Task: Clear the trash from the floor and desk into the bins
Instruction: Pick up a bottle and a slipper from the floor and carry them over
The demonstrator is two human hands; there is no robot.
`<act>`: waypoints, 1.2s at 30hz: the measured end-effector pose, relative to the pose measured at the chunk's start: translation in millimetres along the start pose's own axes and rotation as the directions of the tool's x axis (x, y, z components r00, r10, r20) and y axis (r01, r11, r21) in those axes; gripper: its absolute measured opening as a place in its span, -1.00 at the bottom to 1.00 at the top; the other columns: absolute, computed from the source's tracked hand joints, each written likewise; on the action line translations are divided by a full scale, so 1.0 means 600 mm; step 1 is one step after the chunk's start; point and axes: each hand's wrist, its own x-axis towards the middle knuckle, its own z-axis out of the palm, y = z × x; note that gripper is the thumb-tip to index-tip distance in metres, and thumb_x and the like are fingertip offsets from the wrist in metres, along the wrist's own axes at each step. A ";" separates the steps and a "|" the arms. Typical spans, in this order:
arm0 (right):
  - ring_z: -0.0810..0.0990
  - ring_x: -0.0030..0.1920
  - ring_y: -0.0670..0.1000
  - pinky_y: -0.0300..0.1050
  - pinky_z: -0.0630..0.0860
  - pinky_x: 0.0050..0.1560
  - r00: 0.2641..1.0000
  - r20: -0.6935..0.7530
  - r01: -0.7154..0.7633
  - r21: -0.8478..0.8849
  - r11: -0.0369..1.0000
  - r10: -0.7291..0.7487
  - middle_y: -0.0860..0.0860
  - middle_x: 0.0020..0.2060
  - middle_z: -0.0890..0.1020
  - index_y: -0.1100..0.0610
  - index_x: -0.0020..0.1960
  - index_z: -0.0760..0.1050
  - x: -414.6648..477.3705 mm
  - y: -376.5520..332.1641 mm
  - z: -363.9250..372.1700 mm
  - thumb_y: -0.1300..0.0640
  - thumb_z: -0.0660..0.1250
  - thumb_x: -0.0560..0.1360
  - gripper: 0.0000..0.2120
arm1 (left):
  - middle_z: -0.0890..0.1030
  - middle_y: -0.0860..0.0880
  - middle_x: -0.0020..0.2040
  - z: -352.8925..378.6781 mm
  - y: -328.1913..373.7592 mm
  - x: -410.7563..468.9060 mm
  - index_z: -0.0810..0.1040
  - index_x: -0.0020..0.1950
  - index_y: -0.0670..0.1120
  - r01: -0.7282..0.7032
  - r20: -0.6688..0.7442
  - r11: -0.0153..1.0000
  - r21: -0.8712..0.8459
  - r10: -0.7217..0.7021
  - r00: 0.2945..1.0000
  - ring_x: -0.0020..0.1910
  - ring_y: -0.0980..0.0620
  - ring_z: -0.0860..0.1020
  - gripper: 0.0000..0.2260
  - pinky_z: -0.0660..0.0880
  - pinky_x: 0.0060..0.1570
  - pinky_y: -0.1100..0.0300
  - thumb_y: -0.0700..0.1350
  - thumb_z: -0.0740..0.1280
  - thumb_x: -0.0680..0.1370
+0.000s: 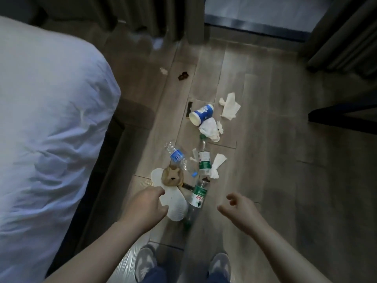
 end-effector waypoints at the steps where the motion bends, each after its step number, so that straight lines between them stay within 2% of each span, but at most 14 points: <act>1: 0.56 0.14 0.03 -0.22 0.39 -0.06 1.000 -0.001 -0.016 0.009 1.000 0.016 0.10 0.23 0.56 0.13 0.36 0.42 0.040 0.011 0.024 -0.07 0.39 0.44 -0.45 | 0.53 0.07 0.28 0.031 -0.019 0.031 0.43 0.36 0.06 -0.008 0.001 1.000 0.006 0.008 1.000 0.19 0.08 0.51 -0.56 0.49 0.13 0.18 0.07 0.32 0.48; 6: 0.59 0.03 0.02 -0.22 0.40 -0.13 1.000 0.018 0.007 -0.035 0.999 -0.006 0.08 0.13 0.60 0.16 0.30 0.45 0.233 0.053 0.140 -0.03 0.40 0.44 -0.51 | 0.54 0.02 0.21 0.177 -0.103 0.184 0.45 0.30 0.03 -0.058 0.004 0.994 0.092 0.058 0.998 0.15 0.02 0.52 -0.60 0.48 0.08 0.16 0.08 0.32 0.49; 9: 0.55 -0.21 -0.17 -0.17 0.51 -0.22 0.992 -0.026 0.119 -0.033 0.992 -0.120 -0.03 -0.08 0.63 0.02 0.05 0.51 0.333 0.081 0.205 0.00 0.47 0.35 -0.69 | 0.53 -0.01 0.18 0.254 -0.146 0.278 0.44 0.27 0.02 -0.133 0.002 0.976 0.171 0.134 0.991 0.13 0.00 0.51 -0.62 0.48 0.06 0.13 0.07 0.32 0.48; 10: 0.58 -0.19 -0.14 -0.11 0.57 -0.16 0.988 -0.039 0.147 -0.028 0.989 -0.148 -0.01 -0.05 0.63 0.00 0.03 0.49 0.363 0.093 0.227 -0.03 0.50 0.29 -0.63 | 0.52 -0.02 0.19 0.274 -0.160 0.309 0.44 0.26 0.00 -0.150 -0.018 0.971 0.185 0.155 0.988 0.14 -0.01 0.51 -0.62 0.48 0.08 0.12 0.06 0.33 0.48; 13: 0.60 -0.02 -0.01 0.03 0.60 -0.01 0.983 -0.073 0.167 -0.018 0.986 -0.168 0.00 0.04 0.54 0.04 0.19 0.36 0.434 0.133 0.289 -0.23 0.53 0.10 -0.23 | 0.46 -0.04 0.23 0.320 -0.194 0.387 0.40 0.29 -0.03 -0.187 -0.105 0.959 0.214 0.213 0.971 0.16 -0.04 0.49 -0.53 0.45 0.11 0.11 0.09 0.38 0.45; 15: 0.59 0.00 -0.03 0.02 0.61 0.00 0.979 -0.105 0.177 0.033 0.984 -0.173 -0.02 0.05 0.54 0.04 0.23 0.31 0.470 0.151 0.320 -0.27 0.55 0.06 -0.13 | 0.41 -0.03 0.24 0.345 -0.211 0.423 0.36 0.31 -0.03 -0.211 -0.136 0.952 0.223 0.245 0.960 0.17 -0.07 0.48 -0.43 0.45 0.13 0.06 0.16 0.42 0.40; 17: 0.61 -0.04 -0.02 -0.05 0.63 -0.11 0.985 -0.098 0.156 0.119 0.981 -0.144 0.00 0.02 0.56 0.10 0.26 0.29 0.489 0.158 0.336 -0.21 0.58 0.10 -0.12 | 0.38 -0.05 0.22 0.365 -0.221 0.442 0.35 0.30 -0.03 -0.228 -0.174 0.947 0.225 0.270 0.947 0.18 -0.10 0.45 -0.38 0.43 0.14 0.04 0.20 0.44 0.35; 20: 0.57 -0.15 -0.07 -0.27 0.48 -0.41 0.994 -0.097 0.076 0.169 0.983 -0.060 -0.01 -0.08 0.50 0.15 0.25 0.22 0.486 0.161 0.333 -0.04 0.57 0.23 -0.23 | 0.36 -0.08 0.23 0.380 -0.219 0.448 0.34 0.30 -0.04 -0.212 -0.174 0.959 0.190 0.245 0.954 0.19 -0.11 0.43 -0.33 0.44 0.12 0.06 0.18 0.50 0.31; 23: 0.57 -0.17 -0.07 -0.30 0.42 -0.44 0.991 -0.124 0.066 0.135 0.989 -0.049 0.02 -0.09 0.55 0.12 0.18 0.33 0.462 0.179 0.320 0.00 0.54 0.25 -0.38 | 0.34 -0.10 0.21 0.391 -0.214 0.442 0.33 0.23 -0.07 -0.199 -0.183 0.966 0.163 0.228 0.956 0.16 -0.13 0.44 -0.37 0.44 0.06 0.06 0.11 0.52 0.29; 25: 0.58 -0.21 -0.09 -0.29 0.39 -0.47 0.988 -0.141 0.080 0.090 0.993 -0.067 0.00 -0.14 0.59 0.06 0.05 0.41 0.453 0.198 0.306 -0.02 0.51 0.22 -0.51 | 0.32 -0.10 0.20 0.399 -0.212 0.444 0.31 0.19 -0.09 -0.217 -0.159 0.955 0.201 0.250 0.955 0.14 -0.13 0.42 -0.38 0.47 0.05 0.03 0.08 0.51 0.26; 28: 0.58 -0.36 -0.14 -0.31 0.40 -0.48 0.980 -0.151 0.147 0.088 0.985 -0.133 -0.06 -0.34 0.62 0.08 -0.17 0.50 0.455 0.226 0.289 -0.03 0.46 0.16 -0.68 | 0.34 -0.07 0.15 0.405 -0.212 0.449 0.29 0.14 -0.07 -0.278 -0.119 0.927 0.253 0.315 0.942 0.11 -0.09 0.40 -0.38 0.47 0.05 -0.01 0.08 0.52 0.23; 31: 0.52 -0.45 -0.12 -0.30 0.38 -0.48 0.976 -0.163 0.169 0.138 0.976 -0.146 -0.07 -0.49 0.56 0.12 -0.32 0.49 0.459 0.248 0.275 0.12 0.48 0.24 -0.83 | 0.40 -0.05 0.09 0.406 -0.206 0.447 0.28 0.05 -0.04 -0.337 -0.134 0.903 0.266 0.381 0.915 0.07 -0.06 0.40 -0.45 0.37 -0.02 0.13 0.10 0.50 0.25; 33: 0.56 -0.39 -0.03 -0.19 0.46 -0.39 0.979 -0.172 0.140 0.165 0.976 -0.111 0.02 -0.40 0.59 0.13 -0.25 0.51 0.462 0.262 0.269 0.14 0.48 0.25 -0.83 | 0.42 -0.04 0.07 0.411 -0.196 0.439 0.26 0.01 -0.02 -0.357 -0.138 0.898 0.256 0.399 0.906 0.05 -0.04 0.41 -0.49 0.31 -0.05 0.15 0.11 0.49 0.29; 36: 0.64 -0.22 0.08 -0.02 0.58 -0.23 0.983 -0.184 0.051 0.176 0.983 -0.018 0.14 -0.19 0.64 0.19 -0.03 0.51 0.480 0.286 0.264 0.06 0.50 0.24 -0.62 | 0.44 -0.03 0.10 0.429 -0.181 0.428 0.27 0.03 0.00 -0.411 -0.078 0.870 0.271 0.445 0.892 0.05 -0.01 0.41 -0.52 0.33 -0.01 0.16 0.13 0.47 0.33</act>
